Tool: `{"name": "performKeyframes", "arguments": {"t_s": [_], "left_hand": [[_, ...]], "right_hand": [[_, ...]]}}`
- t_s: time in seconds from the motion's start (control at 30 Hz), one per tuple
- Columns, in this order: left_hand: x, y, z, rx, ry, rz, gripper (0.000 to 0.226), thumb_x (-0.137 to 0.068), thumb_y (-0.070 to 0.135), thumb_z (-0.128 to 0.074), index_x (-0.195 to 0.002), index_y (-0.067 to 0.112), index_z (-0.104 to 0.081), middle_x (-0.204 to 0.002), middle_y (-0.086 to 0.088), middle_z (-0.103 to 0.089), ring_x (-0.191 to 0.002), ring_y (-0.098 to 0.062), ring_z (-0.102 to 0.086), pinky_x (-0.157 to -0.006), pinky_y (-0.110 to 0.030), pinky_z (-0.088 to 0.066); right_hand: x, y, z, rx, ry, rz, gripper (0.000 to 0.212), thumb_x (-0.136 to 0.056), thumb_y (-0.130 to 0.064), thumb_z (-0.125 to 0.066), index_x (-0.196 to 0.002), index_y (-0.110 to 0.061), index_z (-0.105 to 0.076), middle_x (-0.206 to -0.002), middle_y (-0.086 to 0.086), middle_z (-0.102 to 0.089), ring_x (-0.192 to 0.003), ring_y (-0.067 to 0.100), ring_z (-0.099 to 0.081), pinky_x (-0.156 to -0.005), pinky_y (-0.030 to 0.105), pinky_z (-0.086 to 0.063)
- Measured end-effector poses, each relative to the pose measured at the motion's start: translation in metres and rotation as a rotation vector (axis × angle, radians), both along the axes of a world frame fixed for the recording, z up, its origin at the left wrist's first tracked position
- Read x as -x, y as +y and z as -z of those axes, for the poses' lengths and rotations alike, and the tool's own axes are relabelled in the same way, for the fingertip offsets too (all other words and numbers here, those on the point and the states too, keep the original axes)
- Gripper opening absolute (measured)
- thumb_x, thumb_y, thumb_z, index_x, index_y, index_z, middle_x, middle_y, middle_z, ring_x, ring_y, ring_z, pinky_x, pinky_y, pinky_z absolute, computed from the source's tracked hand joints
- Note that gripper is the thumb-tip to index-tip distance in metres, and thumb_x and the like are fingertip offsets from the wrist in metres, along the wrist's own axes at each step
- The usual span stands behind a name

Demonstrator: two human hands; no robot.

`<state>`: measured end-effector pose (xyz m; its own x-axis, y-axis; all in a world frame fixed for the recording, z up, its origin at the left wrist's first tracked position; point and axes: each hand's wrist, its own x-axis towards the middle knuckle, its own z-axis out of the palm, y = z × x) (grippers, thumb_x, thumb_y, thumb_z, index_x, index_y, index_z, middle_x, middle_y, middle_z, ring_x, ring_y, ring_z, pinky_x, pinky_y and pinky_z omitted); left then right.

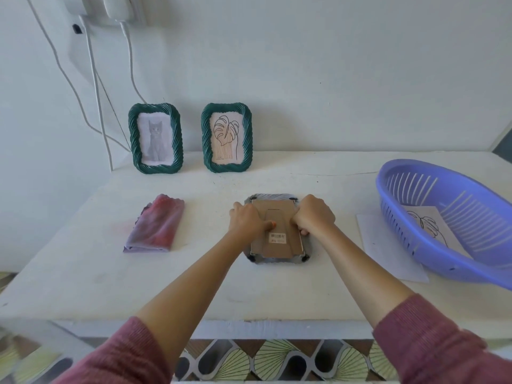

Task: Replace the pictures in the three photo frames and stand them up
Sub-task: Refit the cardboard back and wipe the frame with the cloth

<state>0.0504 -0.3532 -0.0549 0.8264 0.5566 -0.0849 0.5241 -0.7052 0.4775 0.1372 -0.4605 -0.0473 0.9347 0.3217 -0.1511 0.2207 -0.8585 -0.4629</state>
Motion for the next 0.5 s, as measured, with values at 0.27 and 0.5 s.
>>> {"name": "performKeyframes", "arguments": {"t_s": [0.27,0.5], "left_hand": [[0.020,0.017,-0.007,0.126,-0.211,-0.100,0.033,-0.084,0.025,-0.065,-0.112,0.008,-0.064,-0.122,-0.011,-0.060,-0.120,-0.024,-0.048,-0.091,-0.031,-0.040],[0.041,0.014,-0.001,0.089,-0.108,0.039,0.026,-0.082,0.019,-0.067,-0.108,0.013,-0.067,-0.122,-0.011,-0.057,-0.112,-0.025,-0.052,-0.089,-0.031,-0.043]], "right_hand": [[0.000,-0.025,-0.001,-0.254,0.045,-0.037,0.013,-0.076,0.000,-0.055,-0.077,-0.002,-0.068,-0.062,0.012,-0.063,-0.063,0.025,-0.063,-0.066,0.028,-0.052],[0.016,-0.040,0.010,-0.252,-0.016,-0.102,0.012,-0.076,-0.001,-0.063,-0.085,-0.002,-0.072,-0.091,0.012,-0.071,-0.088,0.025,-0.063,-0.073,0.026,-0.048]]}}
